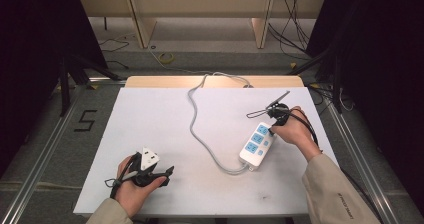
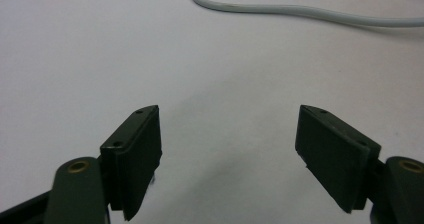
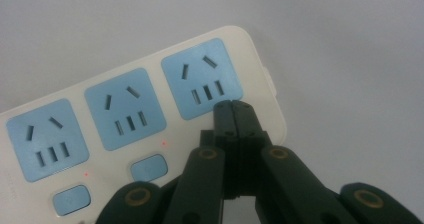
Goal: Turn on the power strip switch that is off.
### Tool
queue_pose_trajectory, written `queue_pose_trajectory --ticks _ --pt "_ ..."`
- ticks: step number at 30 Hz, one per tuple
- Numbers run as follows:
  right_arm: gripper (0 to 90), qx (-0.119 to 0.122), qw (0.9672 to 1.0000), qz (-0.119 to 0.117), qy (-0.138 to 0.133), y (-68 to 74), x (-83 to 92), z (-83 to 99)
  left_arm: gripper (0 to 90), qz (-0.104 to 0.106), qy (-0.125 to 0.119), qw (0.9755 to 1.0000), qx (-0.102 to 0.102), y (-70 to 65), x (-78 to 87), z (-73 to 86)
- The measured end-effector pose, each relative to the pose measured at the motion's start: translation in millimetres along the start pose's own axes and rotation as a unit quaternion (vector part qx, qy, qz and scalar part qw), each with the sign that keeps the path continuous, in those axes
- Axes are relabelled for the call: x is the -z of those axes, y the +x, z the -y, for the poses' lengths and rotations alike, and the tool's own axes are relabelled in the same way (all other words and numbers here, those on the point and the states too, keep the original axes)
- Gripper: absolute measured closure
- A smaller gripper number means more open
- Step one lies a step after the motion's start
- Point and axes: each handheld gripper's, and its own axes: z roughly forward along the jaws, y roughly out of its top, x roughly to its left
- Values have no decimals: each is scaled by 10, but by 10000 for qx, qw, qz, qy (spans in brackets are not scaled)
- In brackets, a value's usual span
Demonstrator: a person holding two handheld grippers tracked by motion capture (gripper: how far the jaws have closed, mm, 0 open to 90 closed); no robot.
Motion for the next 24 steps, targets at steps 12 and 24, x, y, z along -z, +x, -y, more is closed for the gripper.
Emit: queue_pose_trajectory --ticks 12,24 --pt "900 39 10000 36 27 18 -6 4 263 3 7 10000 -8 -3 0 0" --pt "900 -6 10000 -38 -18 -7 -4 16 264 6 14 10000 -2 0 -6 2"
